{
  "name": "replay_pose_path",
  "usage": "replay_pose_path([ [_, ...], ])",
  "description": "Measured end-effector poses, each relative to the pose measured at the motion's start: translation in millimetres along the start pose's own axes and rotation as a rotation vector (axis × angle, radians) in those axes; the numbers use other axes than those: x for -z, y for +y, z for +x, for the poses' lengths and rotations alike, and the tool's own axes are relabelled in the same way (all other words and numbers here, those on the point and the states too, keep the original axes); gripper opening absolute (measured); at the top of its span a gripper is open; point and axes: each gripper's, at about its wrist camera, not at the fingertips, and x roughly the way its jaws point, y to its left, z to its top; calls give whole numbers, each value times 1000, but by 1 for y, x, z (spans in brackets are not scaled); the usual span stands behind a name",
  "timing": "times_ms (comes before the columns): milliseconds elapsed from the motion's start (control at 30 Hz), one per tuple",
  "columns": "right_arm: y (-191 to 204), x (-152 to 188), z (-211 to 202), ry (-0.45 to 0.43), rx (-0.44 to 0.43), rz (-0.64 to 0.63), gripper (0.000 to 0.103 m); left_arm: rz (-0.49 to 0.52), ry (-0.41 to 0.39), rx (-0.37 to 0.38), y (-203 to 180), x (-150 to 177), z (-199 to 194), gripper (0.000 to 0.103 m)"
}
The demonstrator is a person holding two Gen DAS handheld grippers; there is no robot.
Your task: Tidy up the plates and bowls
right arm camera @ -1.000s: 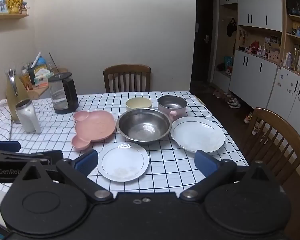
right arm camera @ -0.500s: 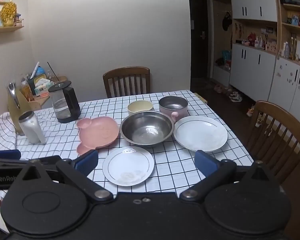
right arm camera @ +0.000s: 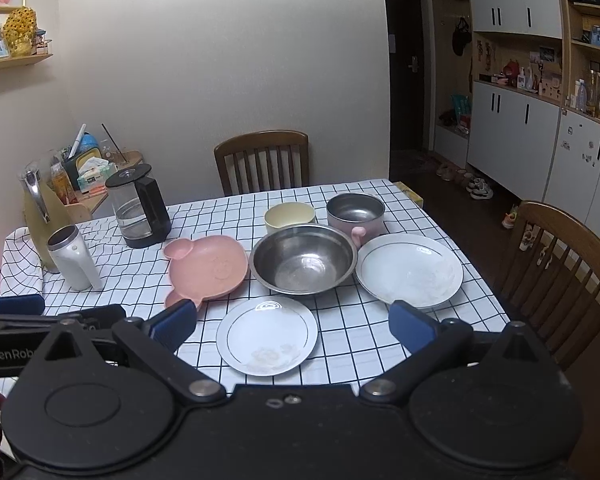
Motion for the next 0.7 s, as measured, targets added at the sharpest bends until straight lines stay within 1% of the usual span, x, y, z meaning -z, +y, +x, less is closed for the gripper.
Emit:
replay_pose_path([
  [167,0,-3,-2,6,-5,-1,103,1,-1,-7,-1,-1,-3,103],
  [333,0,-3,-2,12,-4,-1,103,-13,12,1,2,-1,-3,103],
  [700,1,-2,-6,16,3,-2,102,-6,17,4,3,0,-7,103],
])
